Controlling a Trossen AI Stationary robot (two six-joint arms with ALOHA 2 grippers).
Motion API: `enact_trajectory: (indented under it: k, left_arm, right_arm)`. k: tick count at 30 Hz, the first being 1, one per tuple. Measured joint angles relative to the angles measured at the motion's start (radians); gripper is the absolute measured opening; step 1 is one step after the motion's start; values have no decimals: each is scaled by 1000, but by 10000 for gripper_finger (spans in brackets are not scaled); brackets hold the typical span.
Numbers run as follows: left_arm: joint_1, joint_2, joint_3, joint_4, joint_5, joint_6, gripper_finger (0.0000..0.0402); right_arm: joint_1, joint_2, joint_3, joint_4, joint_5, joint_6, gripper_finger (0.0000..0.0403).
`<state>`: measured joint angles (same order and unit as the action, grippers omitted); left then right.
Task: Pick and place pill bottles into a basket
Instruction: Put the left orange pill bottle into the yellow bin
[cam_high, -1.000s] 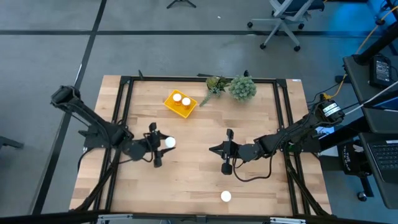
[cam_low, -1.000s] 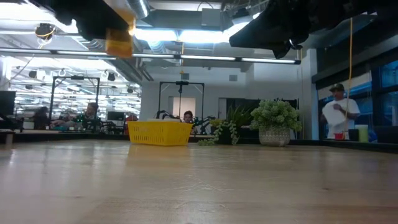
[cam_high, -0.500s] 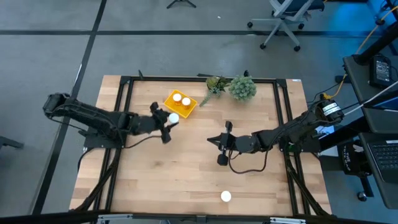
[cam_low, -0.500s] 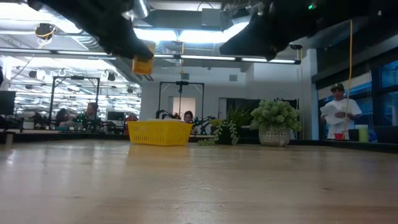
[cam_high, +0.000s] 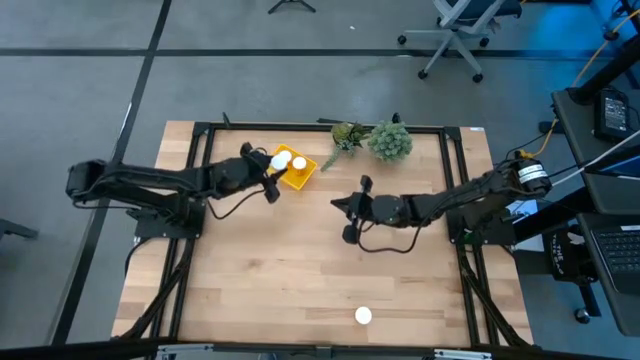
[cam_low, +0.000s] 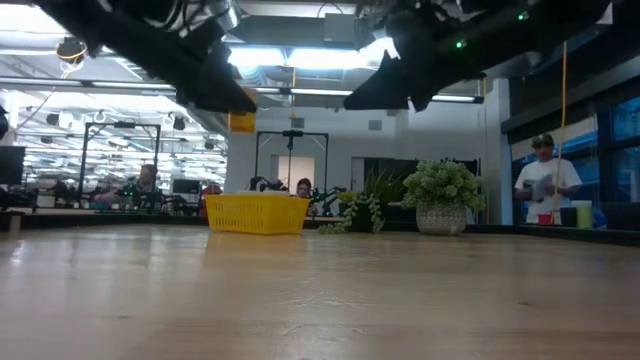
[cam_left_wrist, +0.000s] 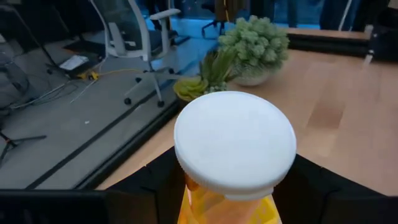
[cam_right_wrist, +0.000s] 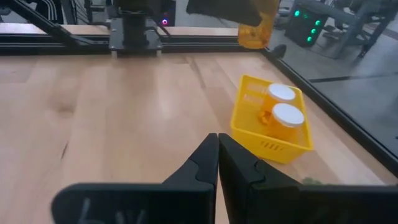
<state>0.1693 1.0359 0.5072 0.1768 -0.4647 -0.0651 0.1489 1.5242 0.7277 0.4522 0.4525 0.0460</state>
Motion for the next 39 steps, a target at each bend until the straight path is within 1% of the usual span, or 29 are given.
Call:
enact_trajectory:
  k: [5, 9, 15, 17, 19, 22, 25, 36, 39]
  left_arm:
    - [55, 1, -84, 103, 76, -11, 199]
    - [82, 1, -94, 107, 76, 0, 200]
    - [128, 1, -143, 124, 91, -19, 200]
    - [142, 8, -169, 156, 97, -32, 200]
    - [153, 20, -203, 222, 106, -41, 200]
    - [169, 51, -235, 333, 142, -44, 200]
    - [178, 82, -239, 351, 174, -44, 200]
    - [213, 253, -239, 502, 172, -29, 199]
    - [228, 282, -239, 517, 179, -29, 200]
  right_arm:
    - [-42, 0, 0, -4, -12, -7, 16]
    - [-71, 0, 0, -14, -58, -2, 16]
    - [-82, 0, 0, -10, -65, -1, 16]
    - [-82, 0, 0, -9, -65, -1, 16]
    - [-82, 0, 0, -8, -65, -1, 16]
    - [-82, 0, 0, -7, -65, -2, 16]
    - [-82, 0, 0, -2, -65, -6, 16]
    - [-82, 0, 0, 10, -64, -29, 16]
    - [-82, 0, 0, 10, -64, -29, 16]
